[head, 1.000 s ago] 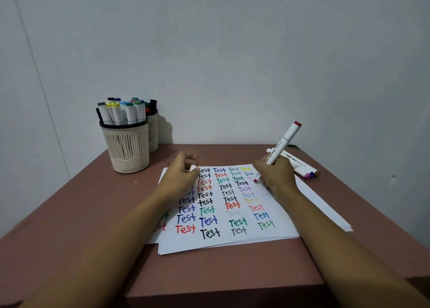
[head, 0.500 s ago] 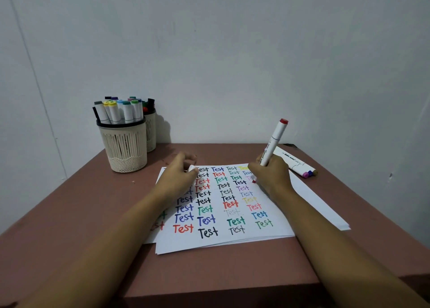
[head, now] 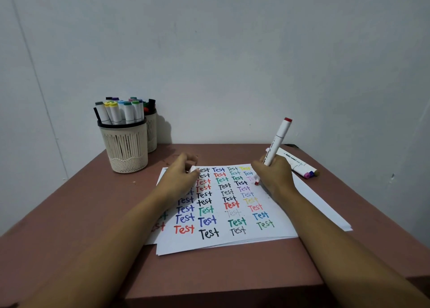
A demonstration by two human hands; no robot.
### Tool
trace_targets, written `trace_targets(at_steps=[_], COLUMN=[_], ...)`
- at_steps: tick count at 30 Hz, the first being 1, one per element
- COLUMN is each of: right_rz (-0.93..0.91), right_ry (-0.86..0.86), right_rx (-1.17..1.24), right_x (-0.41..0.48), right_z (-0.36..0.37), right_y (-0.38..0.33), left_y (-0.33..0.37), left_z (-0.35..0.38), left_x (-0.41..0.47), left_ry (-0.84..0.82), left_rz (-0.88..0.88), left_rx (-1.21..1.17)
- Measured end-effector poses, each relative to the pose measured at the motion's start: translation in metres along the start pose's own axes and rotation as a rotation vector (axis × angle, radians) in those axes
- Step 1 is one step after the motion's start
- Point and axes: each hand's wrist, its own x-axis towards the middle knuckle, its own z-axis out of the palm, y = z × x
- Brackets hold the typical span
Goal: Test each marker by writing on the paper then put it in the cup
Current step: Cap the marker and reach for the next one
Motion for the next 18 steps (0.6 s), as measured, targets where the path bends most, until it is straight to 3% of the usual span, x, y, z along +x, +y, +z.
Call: trace_targets(at_steps=[3, 18], right_rz=[0.014, 0.028], right_ry=[0.074, 0.019], right_rx=[0.032, -0.032], right_x=[-0.0003, 0.0004], right_z=[-0.0023, -0.002], right_y=[-0.0011, 0.0014], left_y=[0.0003, -0.0009], left_z=[-0.0007, 0.0], left_x=[0.0007, 0.0004], left_ry=[0.004, 0.0], left_rz=[0.0, 0.003], left_rx=[0.004, 0.006])
